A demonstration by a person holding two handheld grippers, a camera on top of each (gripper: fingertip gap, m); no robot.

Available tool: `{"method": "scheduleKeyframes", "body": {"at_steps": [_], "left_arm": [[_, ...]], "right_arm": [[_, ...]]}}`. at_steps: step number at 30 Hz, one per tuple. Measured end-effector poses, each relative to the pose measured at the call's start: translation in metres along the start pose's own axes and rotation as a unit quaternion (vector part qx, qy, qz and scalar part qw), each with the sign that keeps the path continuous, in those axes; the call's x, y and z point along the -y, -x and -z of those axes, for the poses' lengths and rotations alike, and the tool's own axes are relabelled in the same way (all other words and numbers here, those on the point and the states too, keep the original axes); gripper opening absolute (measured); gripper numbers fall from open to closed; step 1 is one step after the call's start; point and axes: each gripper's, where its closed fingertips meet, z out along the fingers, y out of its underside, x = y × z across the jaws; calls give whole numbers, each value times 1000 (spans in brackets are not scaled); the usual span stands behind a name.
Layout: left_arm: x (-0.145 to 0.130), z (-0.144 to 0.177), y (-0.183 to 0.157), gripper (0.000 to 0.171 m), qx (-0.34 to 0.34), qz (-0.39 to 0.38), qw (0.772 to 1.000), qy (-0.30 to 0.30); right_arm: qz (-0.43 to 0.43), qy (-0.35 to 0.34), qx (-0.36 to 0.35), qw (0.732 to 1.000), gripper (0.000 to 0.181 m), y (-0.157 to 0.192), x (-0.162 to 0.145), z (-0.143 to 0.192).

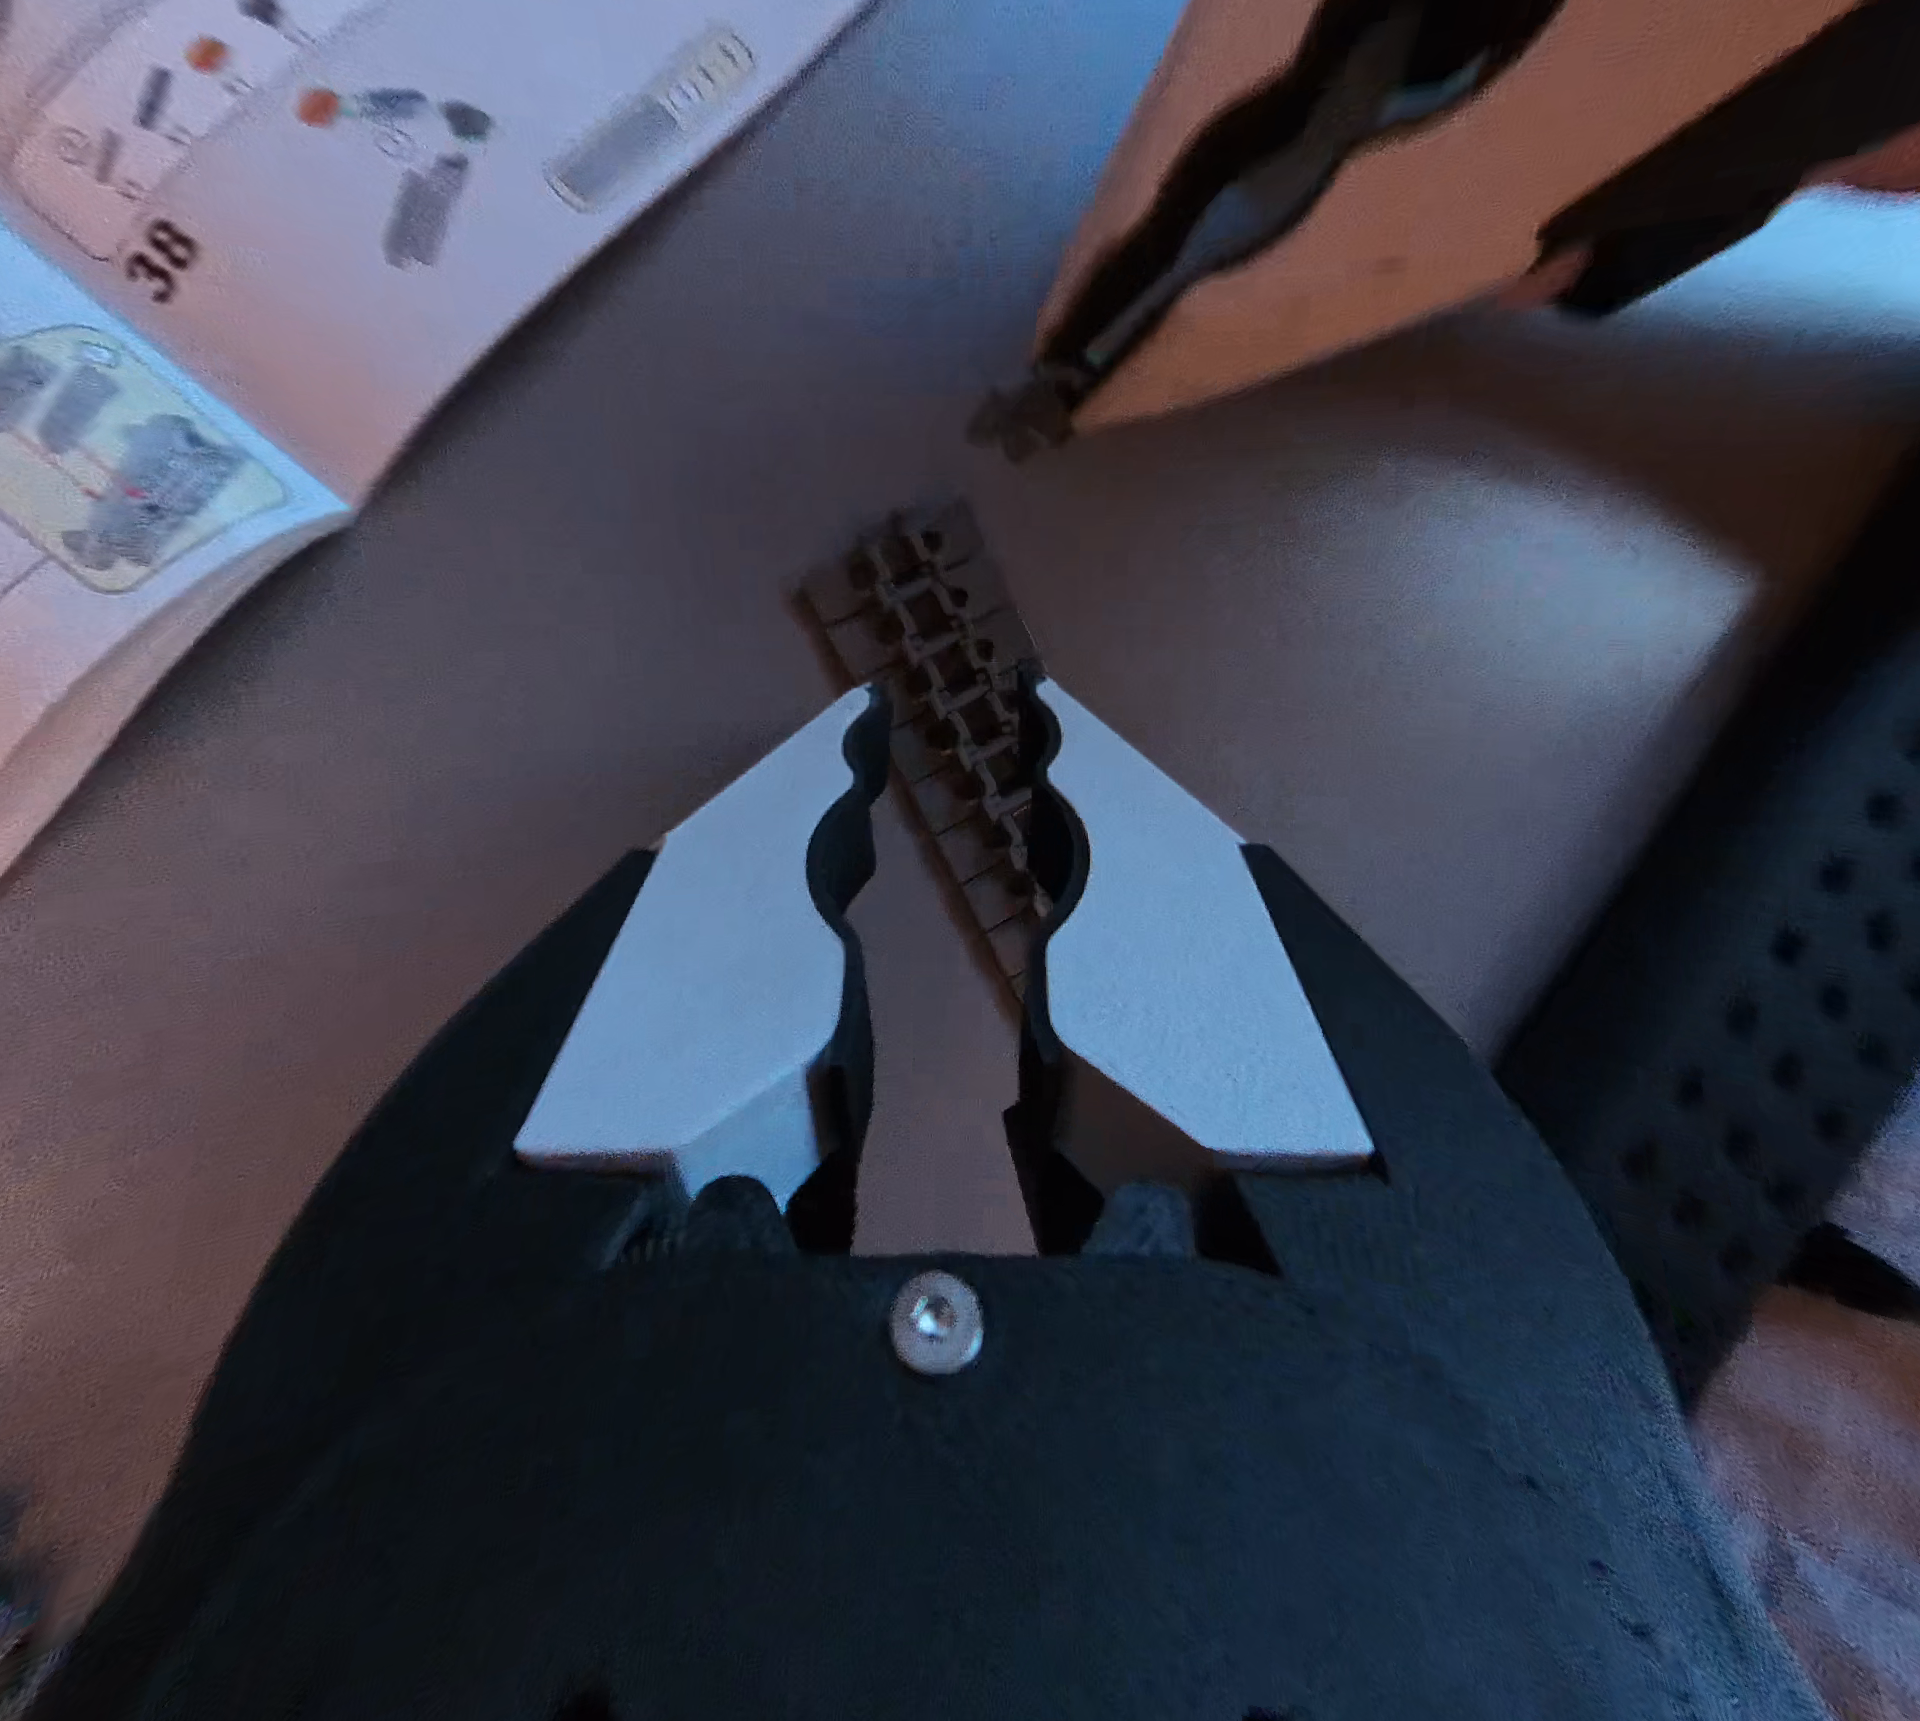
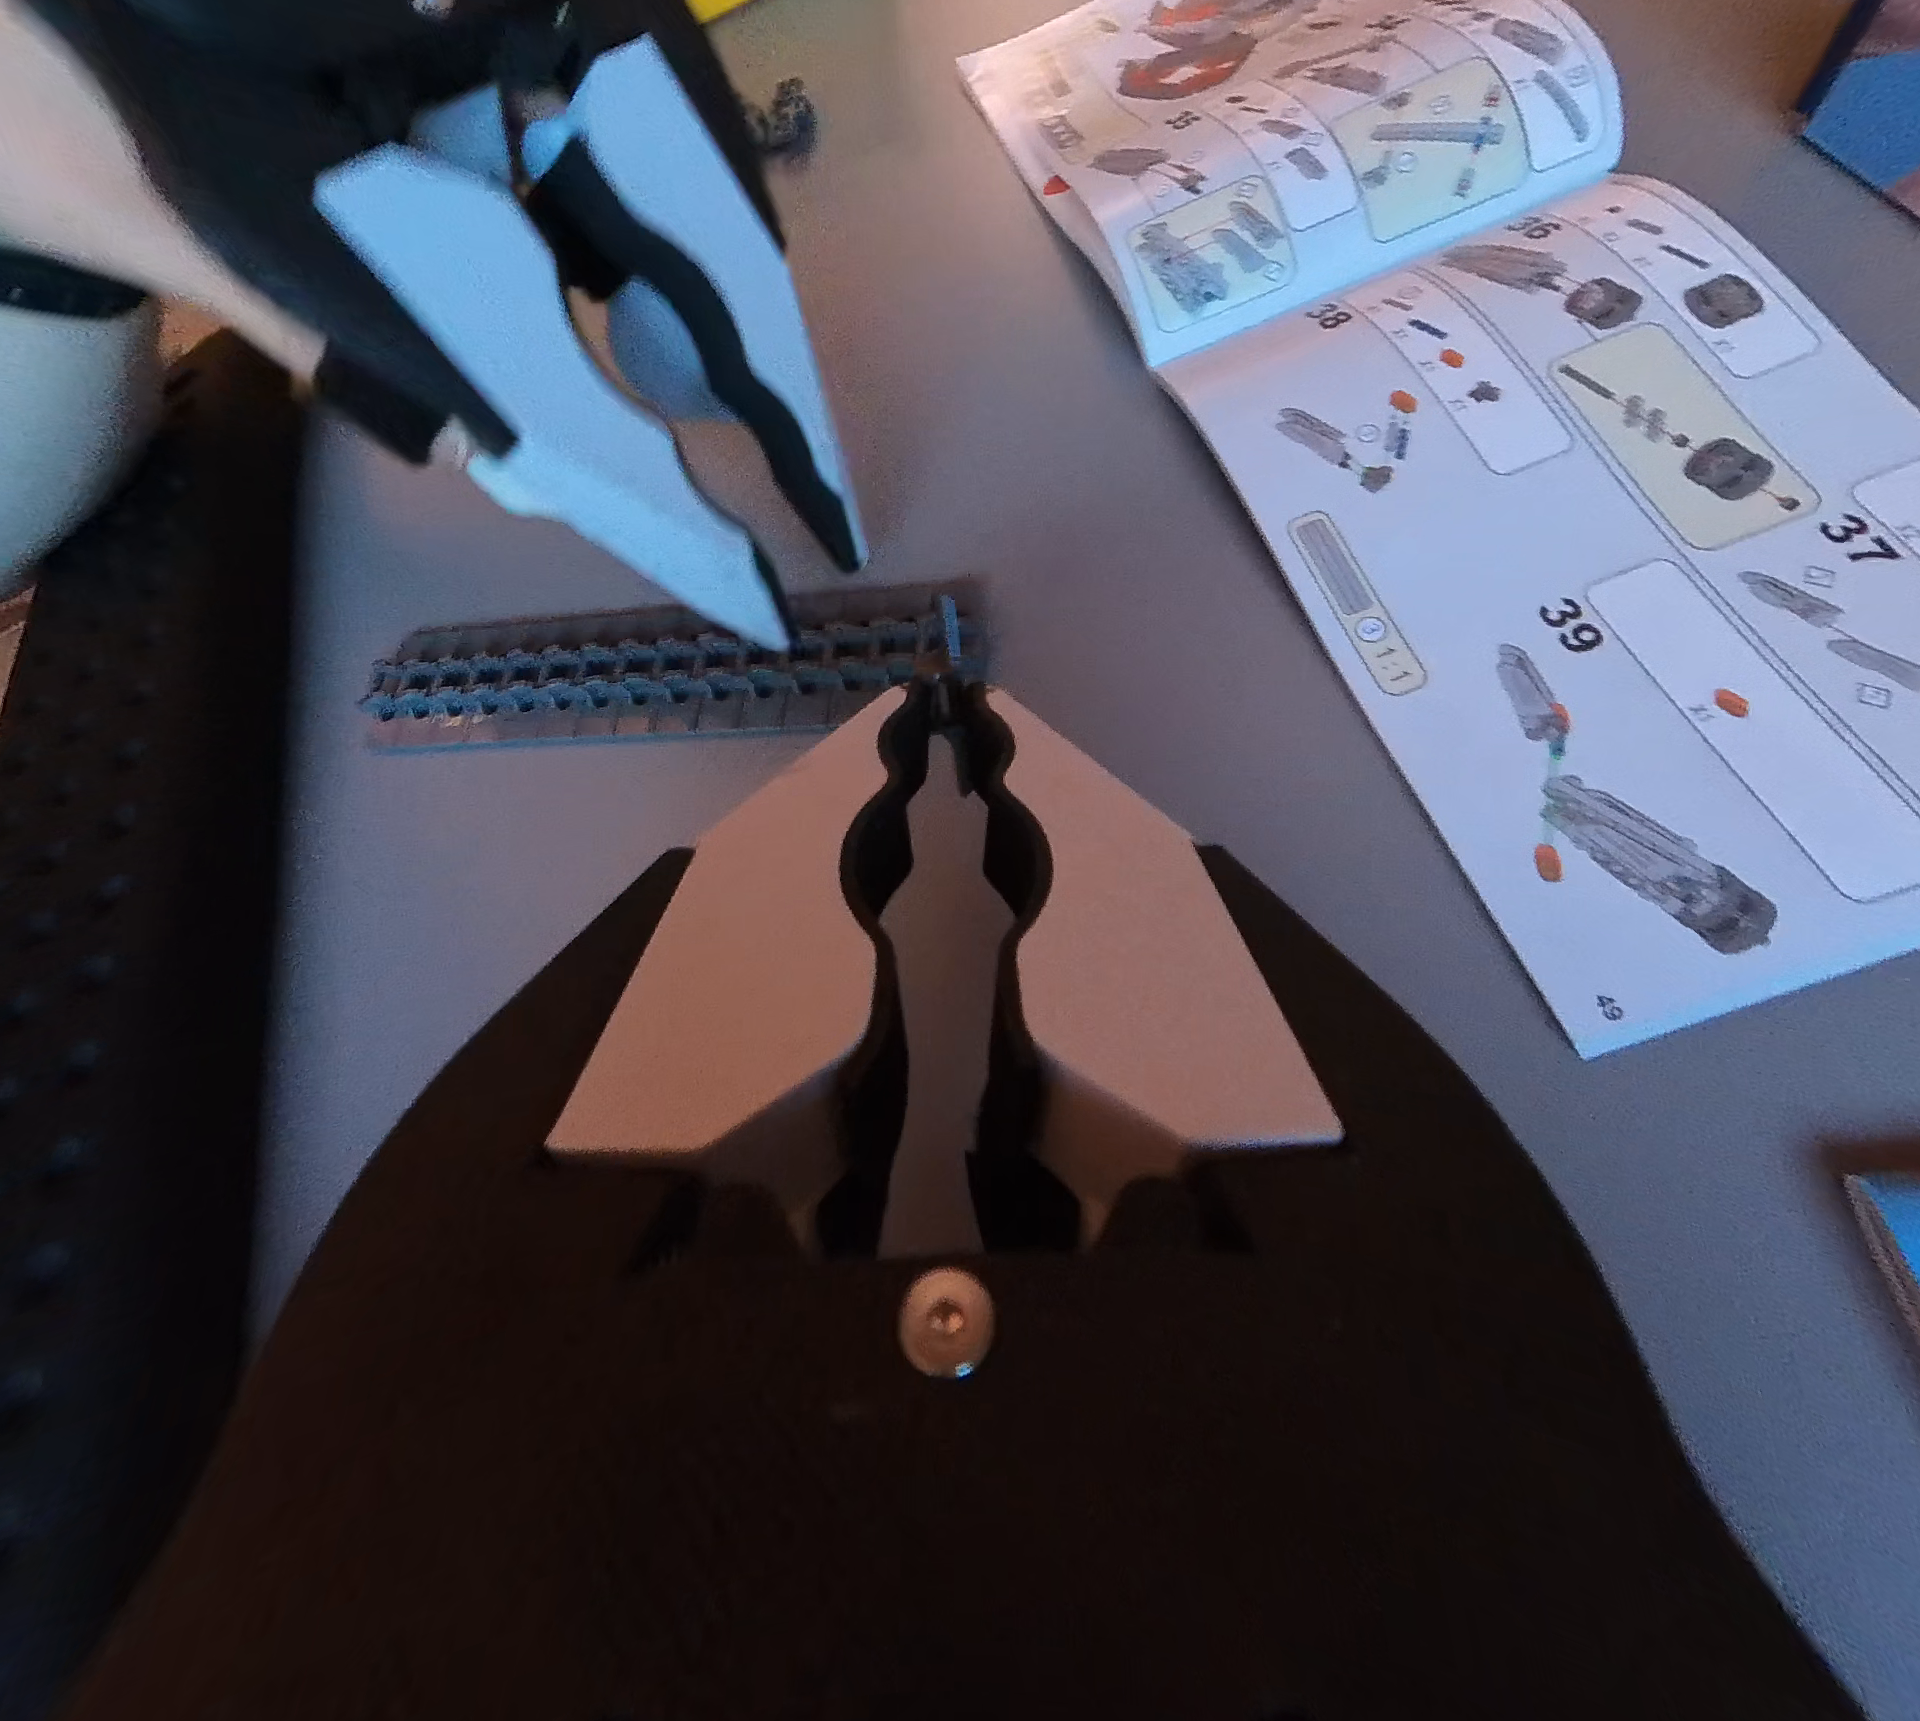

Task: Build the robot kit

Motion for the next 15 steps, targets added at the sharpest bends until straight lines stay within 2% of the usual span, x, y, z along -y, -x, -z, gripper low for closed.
{"method": "scheduleKeyframes", "body": {"at_steps": [2, 4, 8, 10, 13, 14, 15], "left_arm": [[-8, -9, 0, 29, 56, -29, 997, 45], [-7, -11, 1, 22, 98, -64, 991, 57], [-7, -12, -2, 14, 111, -159, 979, 65], [-10, -11, -4, 14, 95, -252, 960, 70], [-21, -4, -11, 13, 58, -411, 908, 59], [-20, -2, -8, 13, 63, -436, 897, 42], [-20, -1, -2, 13, 69, -432, 899, 32]], "right_arm": [[-4, 5, -9, 1000, 5, -4, -2, 1], [-1, 8, -14, 1000, 5, -6, -5, 2], [-3, 13, -19, 1000, 5, -8, -6, 3], [-11, 26, -16, 999, 5, -9, -11, 3], [-29, 60, -7, 998, 5, -8, -25, 0], [-32, 68, 0, 997, 5, -6, -28, -2], [-33, 71, 8, 997, 6, -3, -29, -3]]}}
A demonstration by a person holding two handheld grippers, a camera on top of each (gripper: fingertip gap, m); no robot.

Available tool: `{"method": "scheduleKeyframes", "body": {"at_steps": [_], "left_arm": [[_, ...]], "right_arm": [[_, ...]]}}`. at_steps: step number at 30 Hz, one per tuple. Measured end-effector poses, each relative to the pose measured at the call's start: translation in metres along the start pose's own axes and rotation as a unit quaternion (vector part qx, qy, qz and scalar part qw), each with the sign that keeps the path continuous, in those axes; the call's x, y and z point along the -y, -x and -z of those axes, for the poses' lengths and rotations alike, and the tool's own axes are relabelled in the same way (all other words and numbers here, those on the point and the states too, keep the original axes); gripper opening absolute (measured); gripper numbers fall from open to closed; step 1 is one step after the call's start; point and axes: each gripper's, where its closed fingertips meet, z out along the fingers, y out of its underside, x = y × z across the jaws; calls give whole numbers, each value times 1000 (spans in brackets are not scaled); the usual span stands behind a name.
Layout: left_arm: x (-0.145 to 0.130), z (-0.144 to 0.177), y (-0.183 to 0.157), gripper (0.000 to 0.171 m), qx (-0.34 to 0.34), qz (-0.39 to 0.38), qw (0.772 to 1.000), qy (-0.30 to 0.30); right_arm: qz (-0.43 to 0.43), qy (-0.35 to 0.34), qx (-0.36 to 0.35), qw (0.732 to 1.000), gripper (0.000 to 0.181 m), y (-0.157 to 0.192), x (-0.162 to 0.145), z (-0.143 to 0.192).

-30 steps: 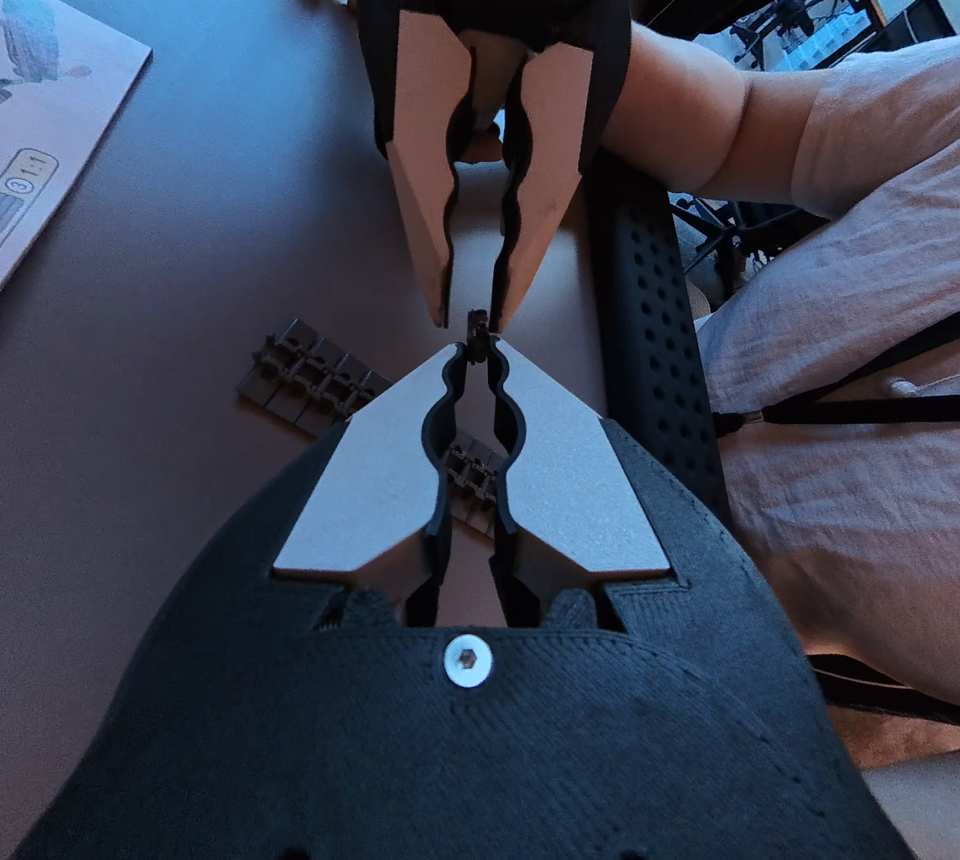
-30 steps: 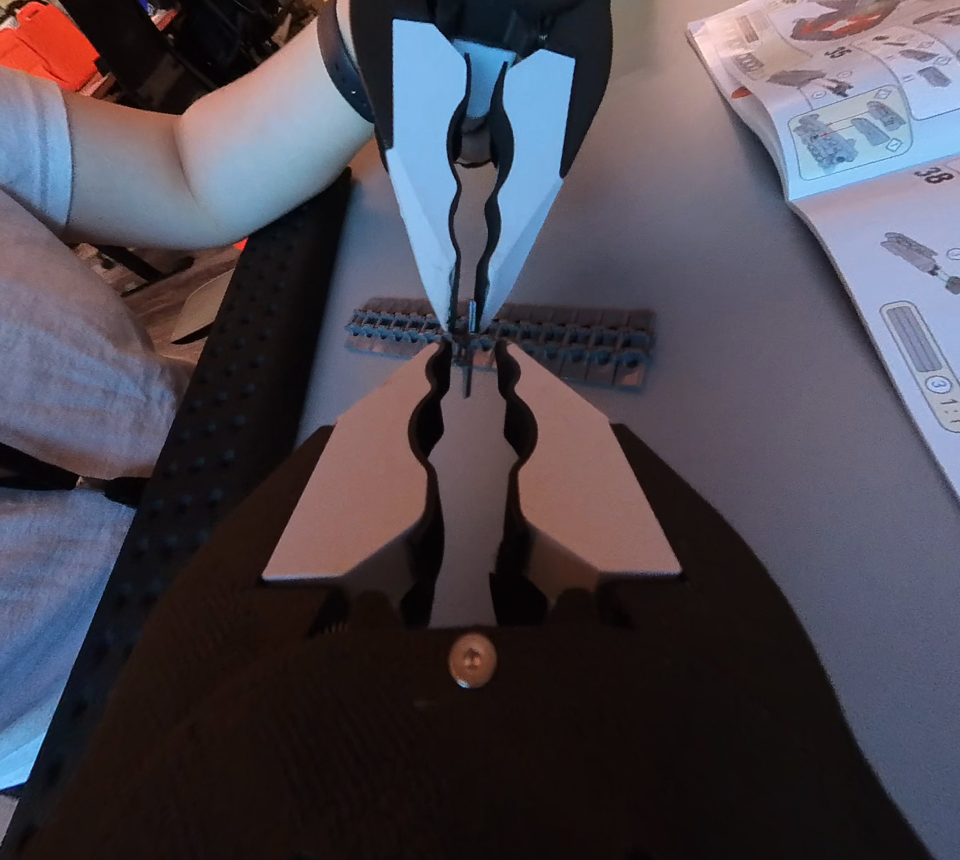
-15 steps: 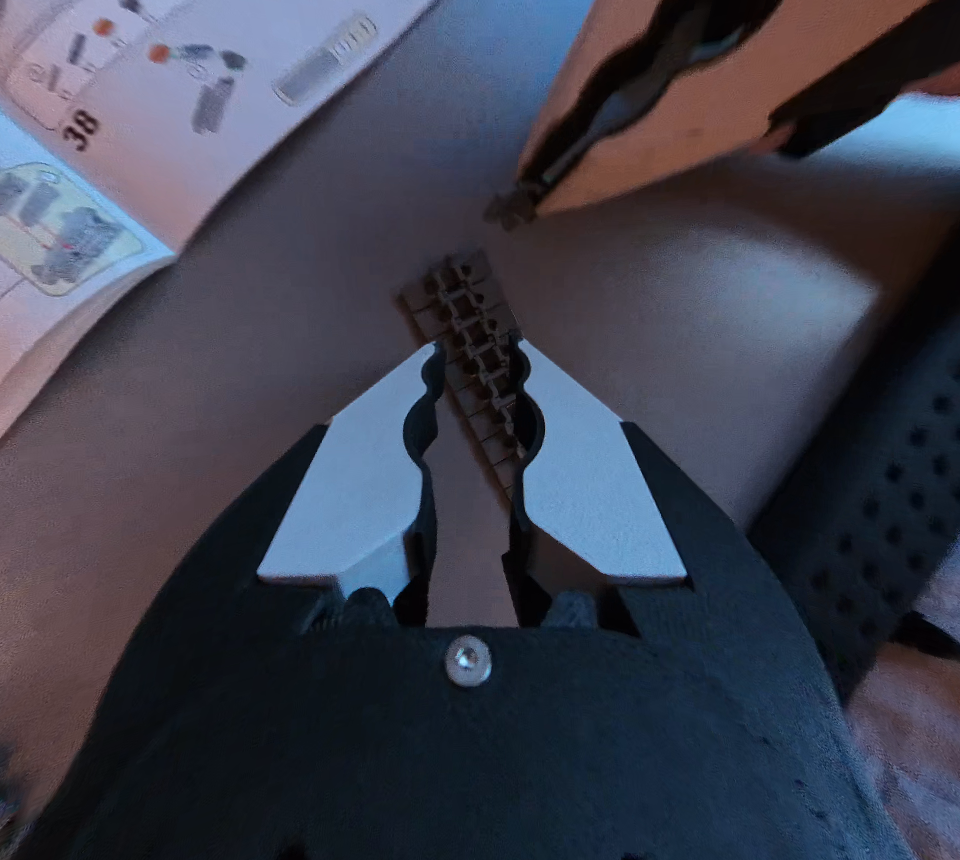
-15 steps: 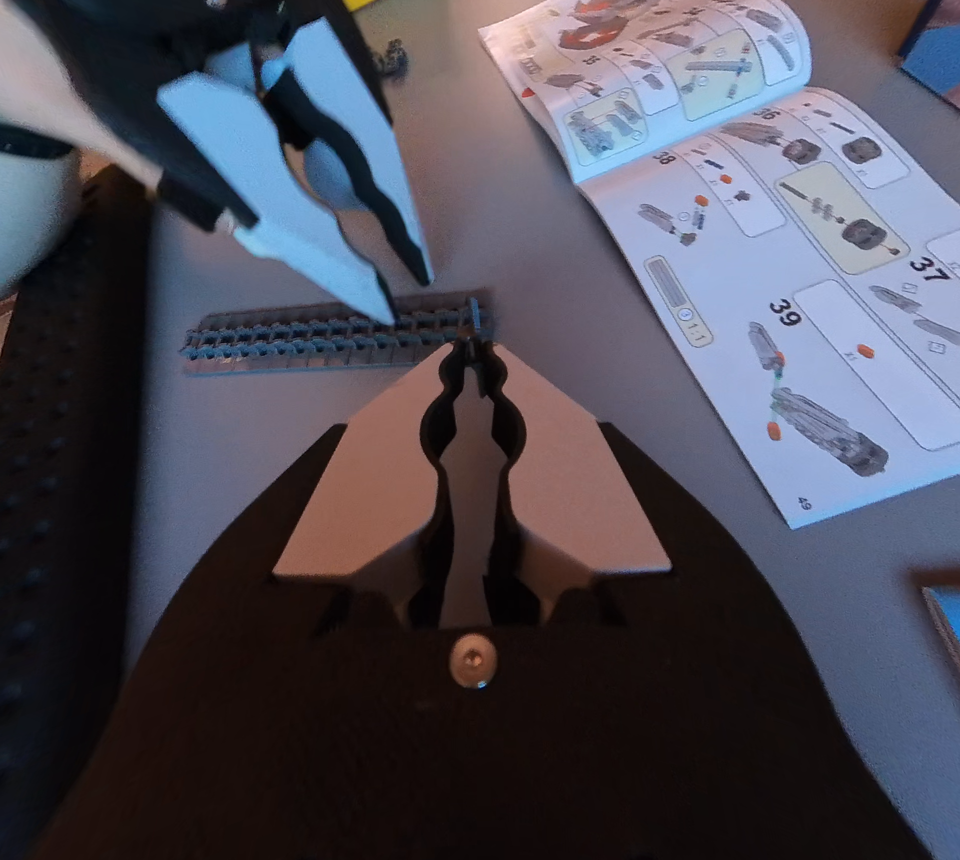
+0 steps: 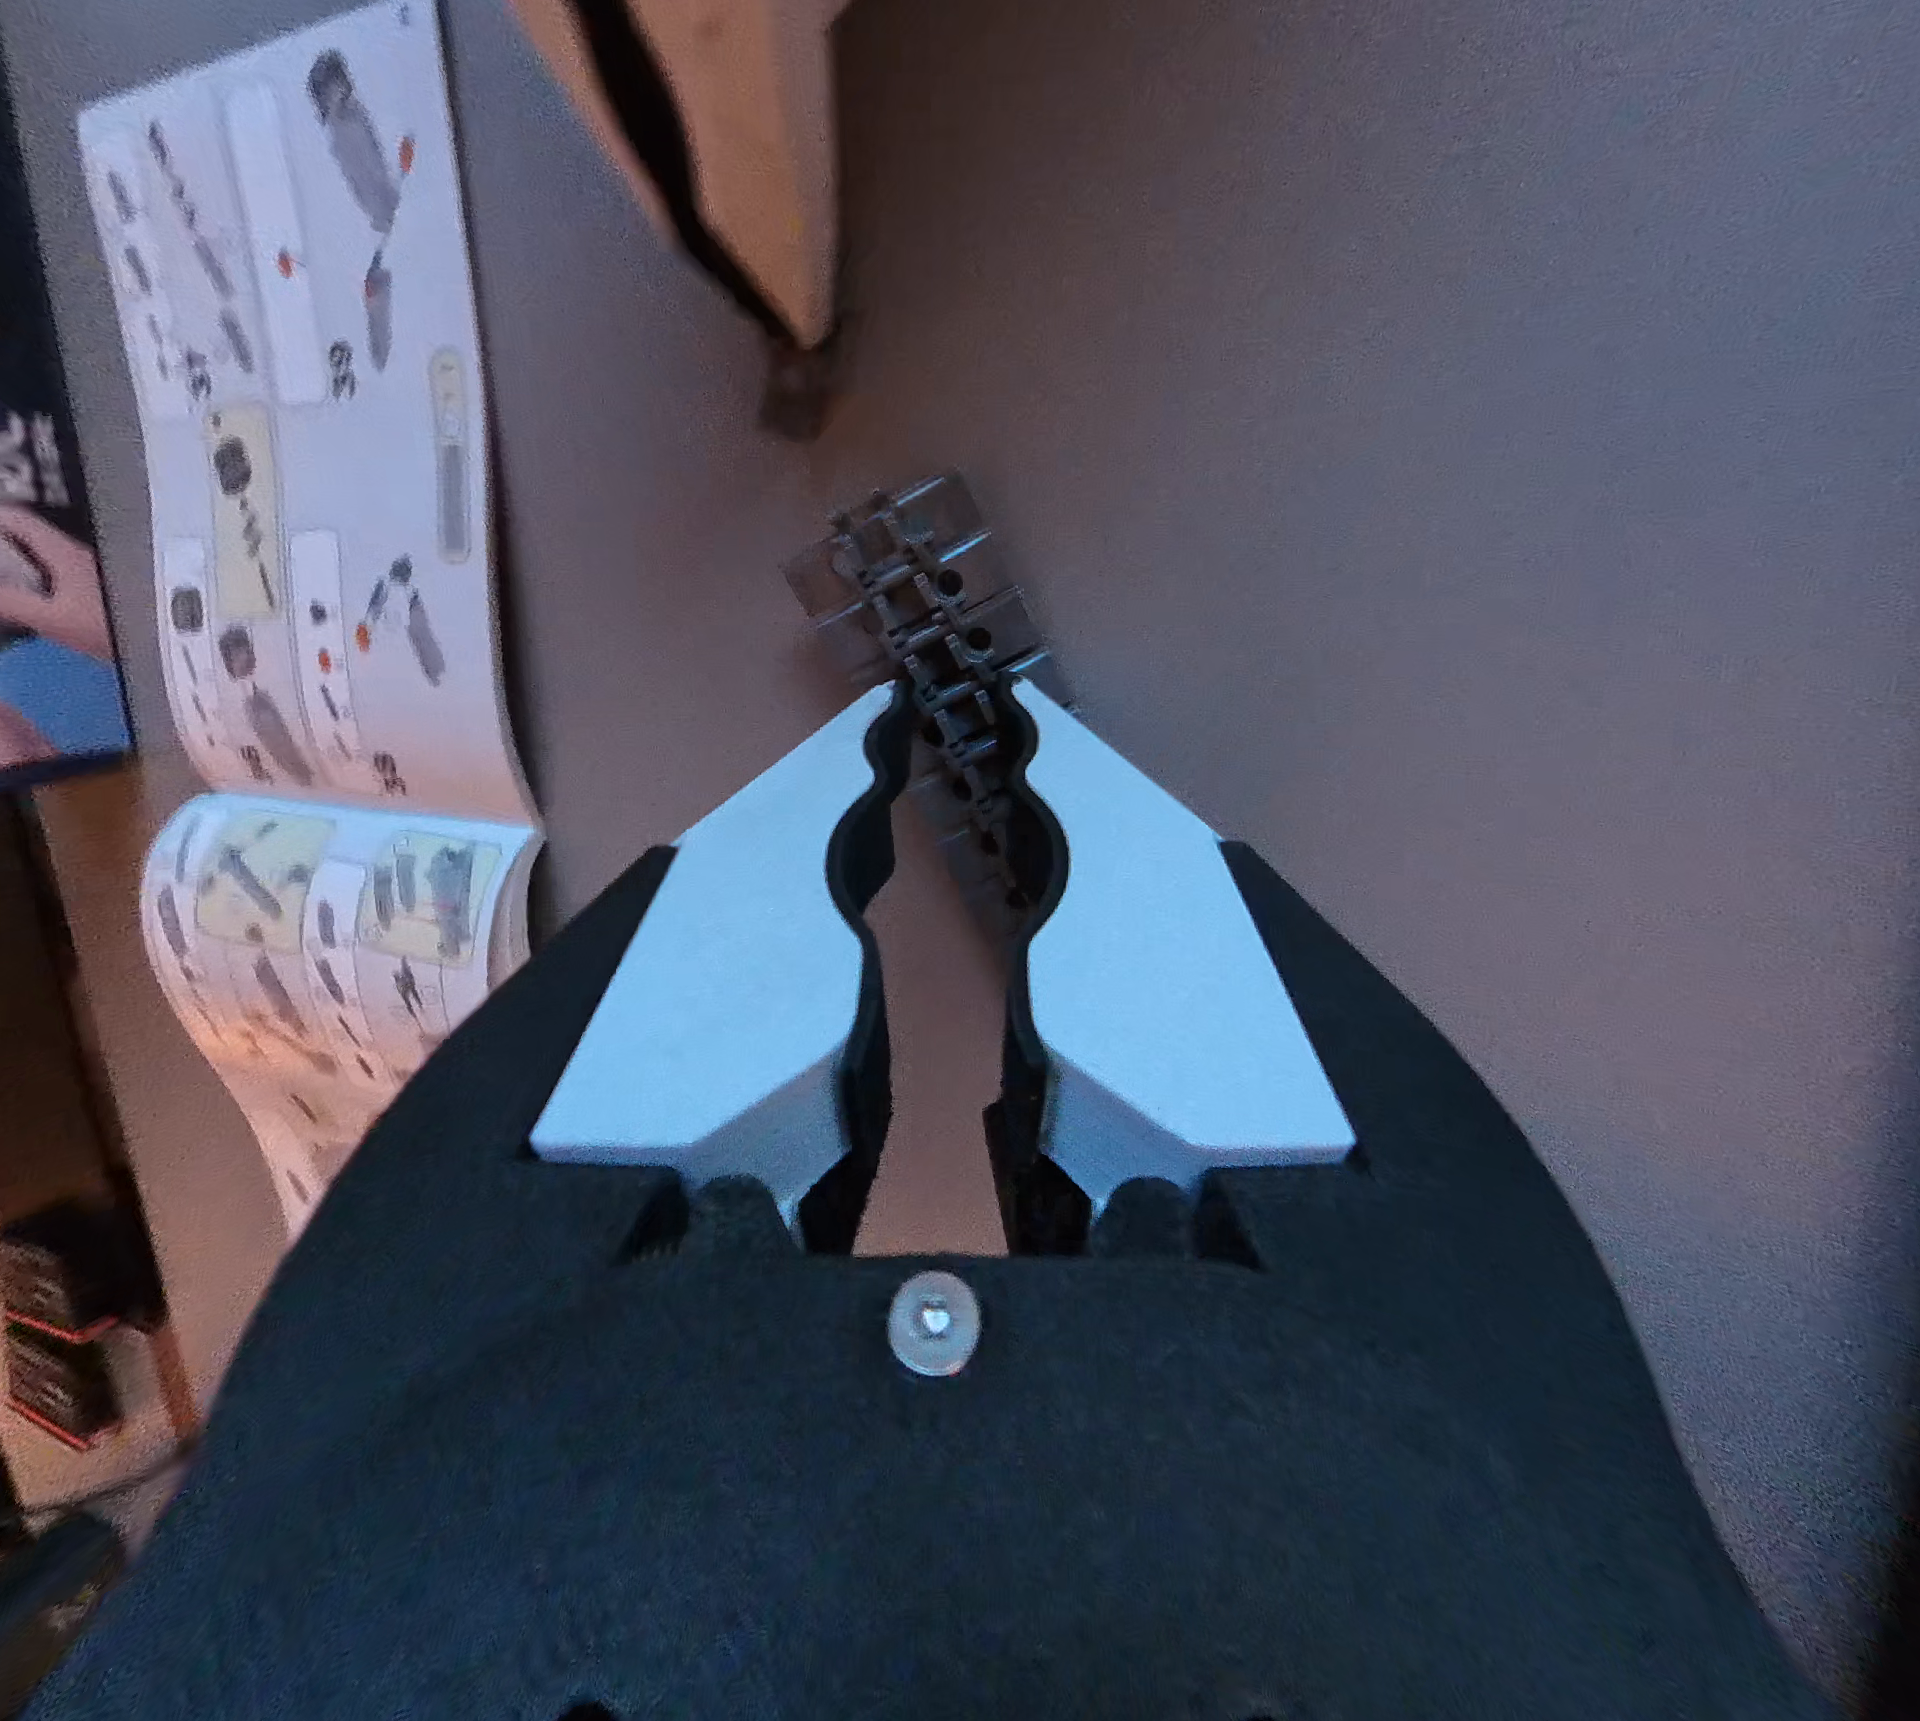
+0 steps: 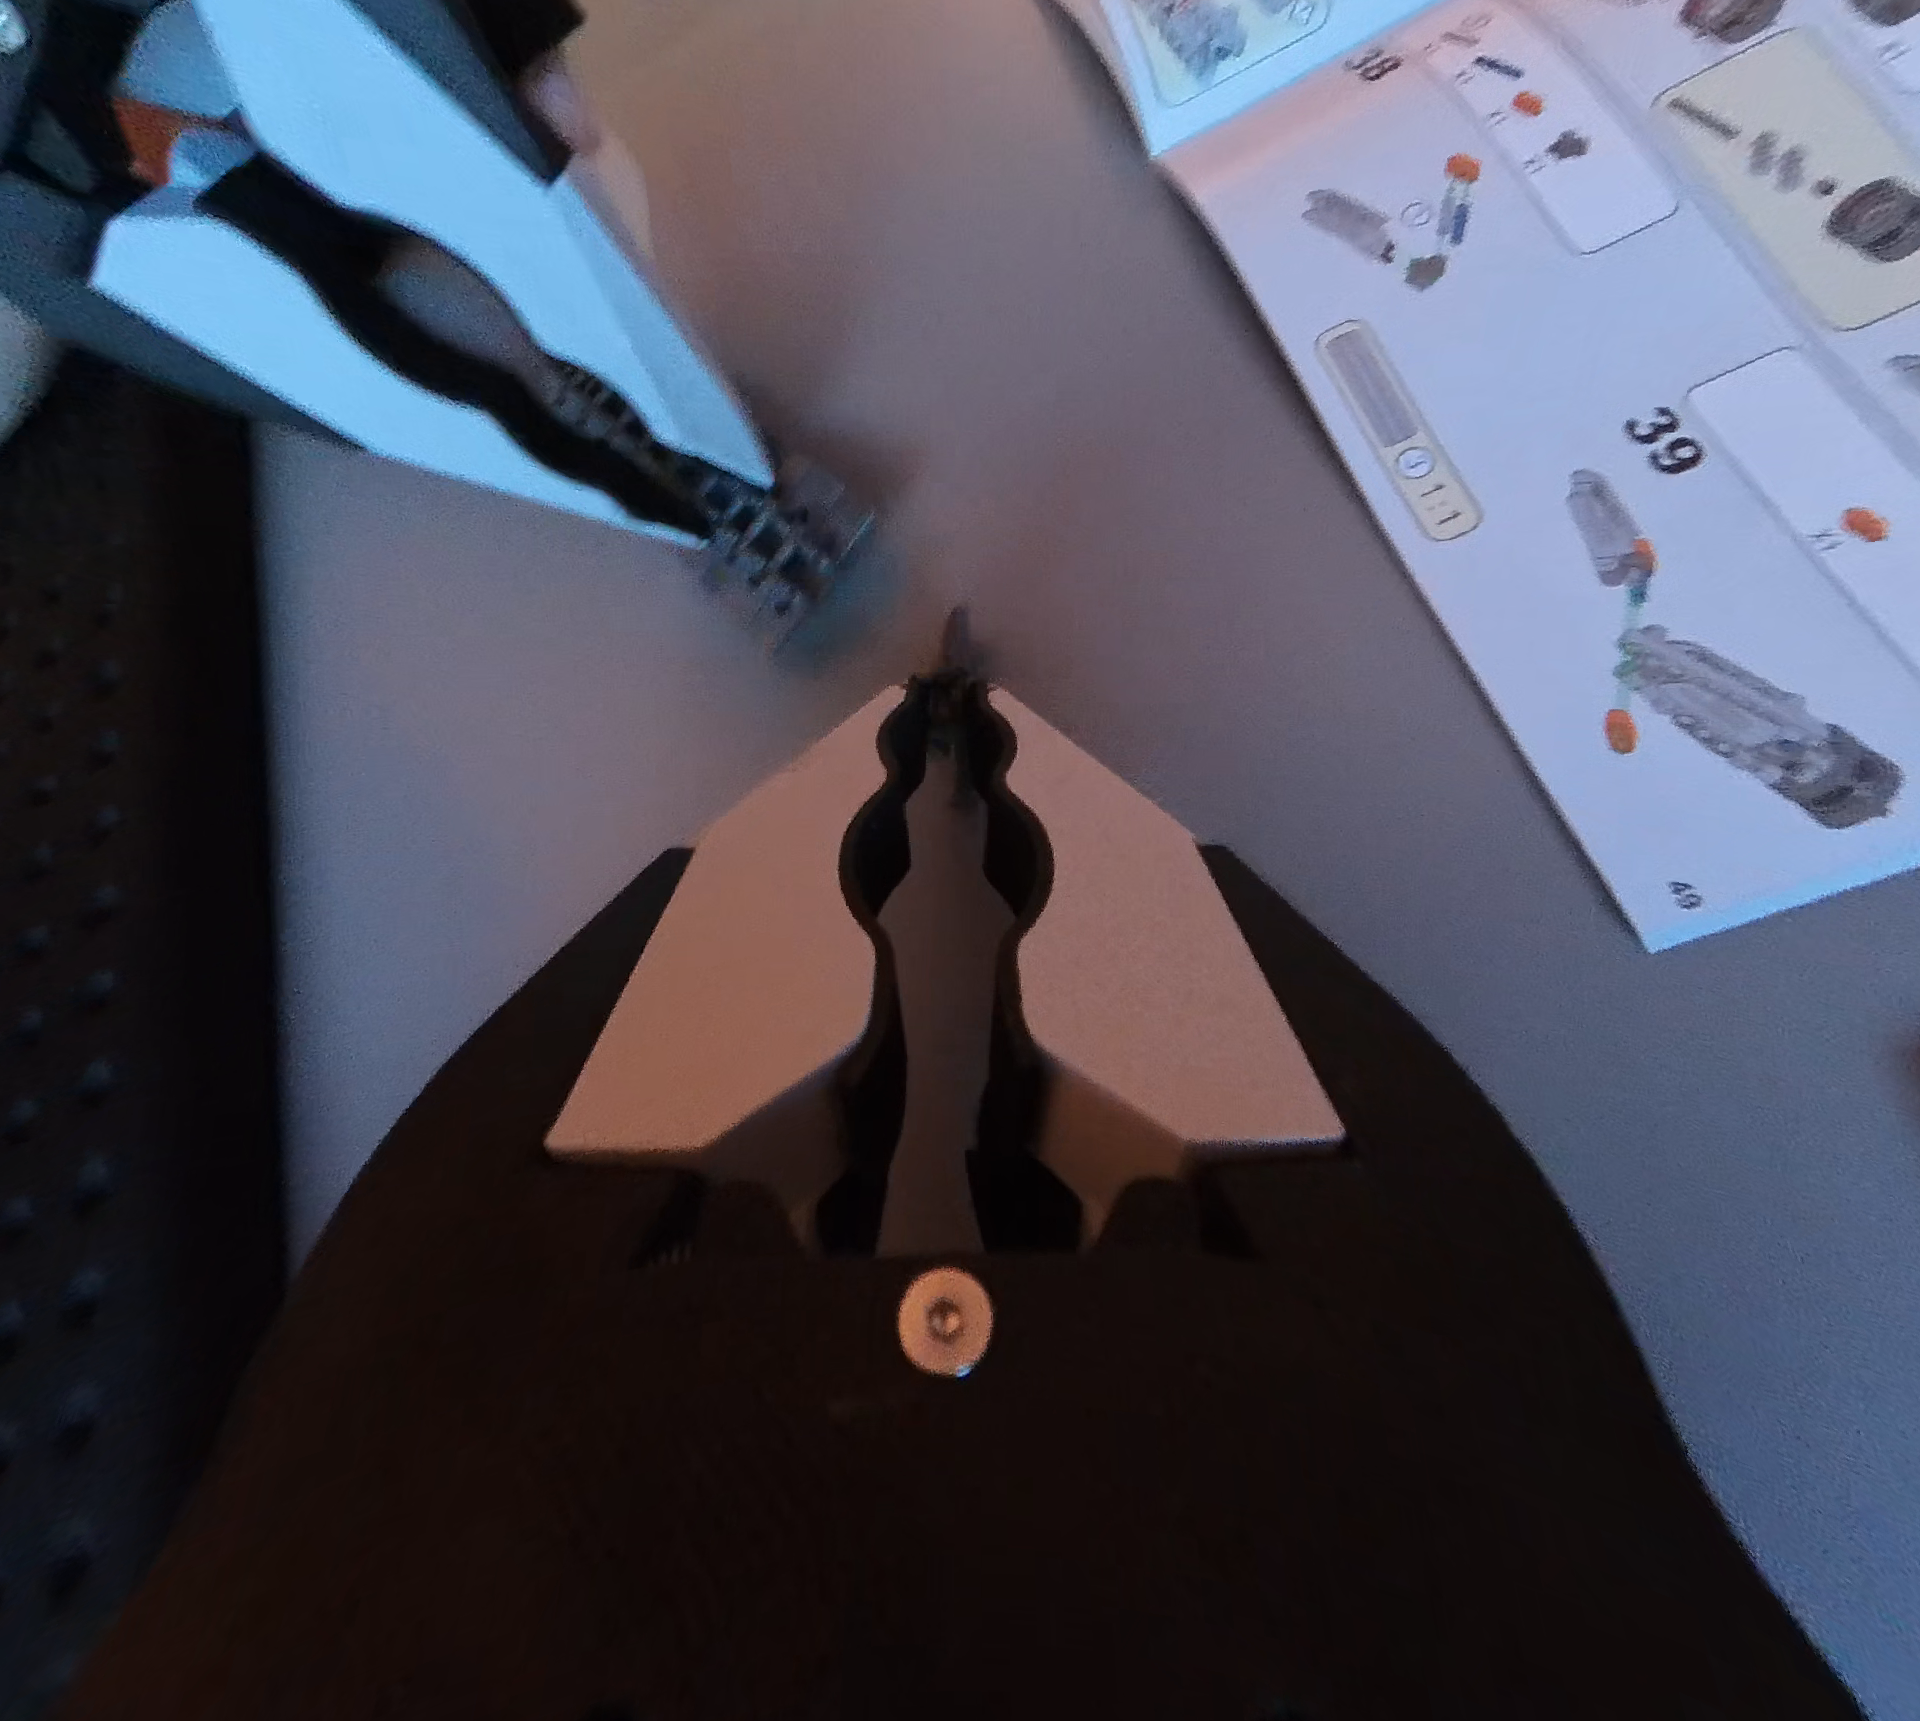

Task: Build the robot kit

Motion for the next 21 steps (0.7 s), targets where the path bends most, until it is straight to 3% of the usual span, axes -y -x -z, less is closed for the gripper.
{"method": "scheduleKeyframes", "body": {"at_steps": [4, 6, 12, 21], "left_arm": [[-8, 0, 1, 19, -56, 164, 985, 0], [-3, -1, 1, 25, -68, 198, 978, -16], [2, -7, 0, 52, -37, 226, 973, -9], [8, -9, 3, 29, 5, 206, 978, -39]], "right_arm": [[-16, 12, 11, 1000, 8, 5, -3, -1], [-21, 14, 4, 1000, 20, 2, -4, -1], [10, 12, -1, 1000, 29, 6, -3, -2], [25, 8, -8, 1000, 26, 5, -2, -6]]}}
